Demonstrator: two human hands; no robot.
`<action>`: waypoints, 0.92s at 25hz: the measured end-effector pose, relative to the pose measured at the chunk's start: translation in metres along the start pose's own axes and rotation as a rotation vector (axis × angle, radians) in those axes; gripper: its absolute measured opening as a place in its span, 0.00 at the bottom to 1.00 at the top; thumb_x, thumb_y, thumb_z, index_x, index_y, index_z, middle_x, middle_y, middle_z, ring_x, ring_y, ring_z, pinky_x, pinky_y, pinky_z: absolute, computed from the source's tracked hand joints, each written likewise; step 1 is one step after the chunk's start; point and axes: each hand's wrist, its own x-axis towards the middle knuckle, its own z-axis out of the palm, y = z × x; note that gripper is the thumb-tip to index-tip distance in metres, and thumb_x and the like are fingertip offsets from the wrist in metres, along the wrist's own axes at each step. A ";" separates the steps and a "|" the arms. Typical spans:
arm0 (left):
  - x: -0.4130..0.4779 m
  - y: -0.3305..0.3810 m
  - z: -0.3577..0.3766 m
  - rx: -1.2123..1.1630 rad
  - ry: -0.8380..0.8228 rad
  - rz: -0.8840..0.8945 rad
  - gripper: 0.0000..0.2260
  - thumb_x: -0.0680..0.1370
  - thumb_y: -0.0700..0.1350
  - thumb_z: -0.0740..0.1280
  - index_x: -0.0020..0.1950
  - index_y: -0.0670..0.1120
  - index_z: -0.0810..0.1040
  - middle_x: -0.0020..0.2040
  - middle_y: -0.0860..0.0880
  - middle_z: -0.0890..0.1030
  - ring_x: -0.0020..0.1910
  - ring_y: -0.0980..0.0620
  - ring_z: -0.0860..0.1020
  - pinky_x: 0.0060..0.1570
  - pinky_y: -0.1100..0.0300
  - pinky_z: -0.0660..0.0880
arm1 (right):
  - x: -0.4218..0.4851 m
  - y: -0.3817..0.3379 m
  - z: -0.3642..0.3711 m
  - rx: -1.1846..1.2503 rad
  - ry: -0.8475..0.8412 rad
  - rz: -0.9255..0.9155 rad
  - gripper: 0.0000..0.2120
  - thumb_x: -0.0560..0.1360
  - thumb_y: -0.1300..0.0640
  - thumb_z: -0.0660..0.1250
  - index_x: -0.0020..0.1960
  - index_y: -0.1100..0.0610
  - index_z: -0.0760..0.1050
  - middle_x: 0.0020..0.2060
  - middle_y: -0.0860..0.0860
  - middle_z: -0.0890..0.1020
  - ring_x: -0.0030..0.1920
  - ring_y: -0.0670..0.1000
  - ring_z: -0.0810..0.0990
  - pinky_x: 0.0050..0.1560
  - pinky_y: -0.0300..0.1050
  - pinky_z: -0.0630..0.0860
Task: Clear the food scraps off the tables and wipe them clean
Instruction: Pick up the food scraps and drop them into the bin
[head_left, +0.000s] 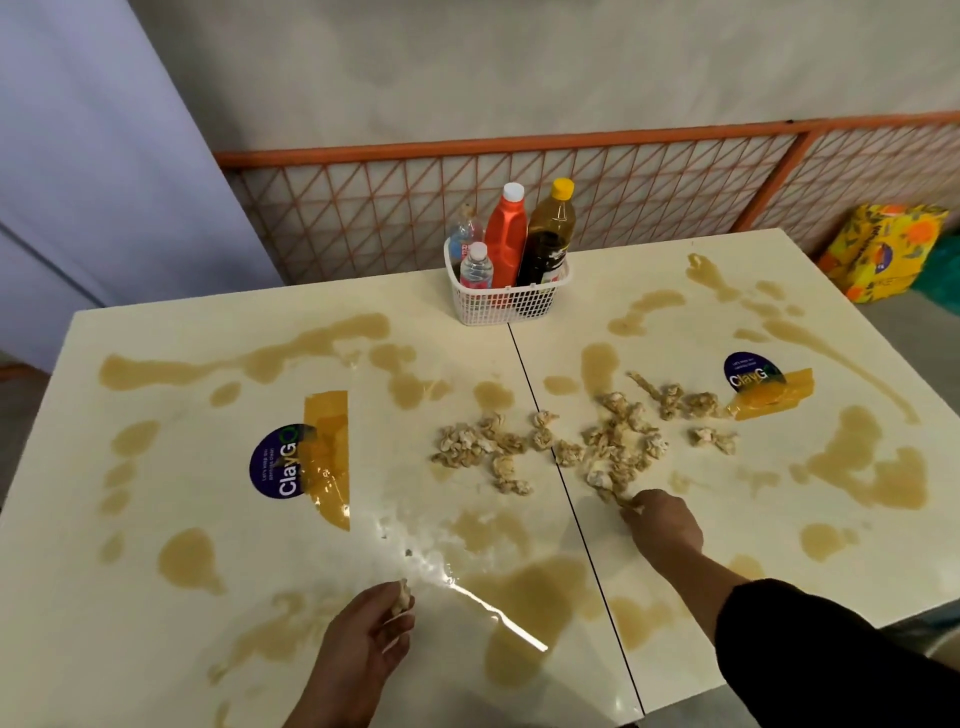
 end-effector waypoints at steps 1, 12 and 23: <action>-0.001 0.000 -0.002 0.009 0.015 0.002 0.05 0.78 0.43 0.68 0.49 0.44 0.82 0.43 0.45 0.82 0.39 0.49 0.77 0.40 0.58 0.71 | 0.000 -0.005 -0.001 -0.012 0.005 0.009 0.10 0.79 0.48 0.67 0.56 0.50 0.82 0.46 0.51 0.81 0.50 0.56 0.82 0.43 0.43 0.76; -0.019 -0.002 0.047 -0.066 -0.172 0.013 0.12 0.79 0.44 0.67 0.58 0.40 0.82 0.37 0.49 0.77 0.37 0.52 0.74 0.39 0.59 0.74 | -0.066 0.004 -0.042 1.304 -0.442 0.073 0.10 0.76 0.65 0.60 0.38 0.57 0.64 0.32 0.54 0.63 0.31 0.51 0.55 0.31 0.46 0.56; -0.068 -0.049 0.237 -0.207 -0.348 -0.094 0.15 0.84 0.52 0.59 0.55 0.40 0.75 0.49 0.39 0.80 0.45 0.42 0.80 0.50 0.45 0.77 | -0.158 0.037 -0.128 0.609 -0.280 -0.629 0.05 0.77 0.47 0.71 0.45 0.47 0.81 0.28 0.31 0.76 0.31 0.39 0.72 0.35 0.32 0.66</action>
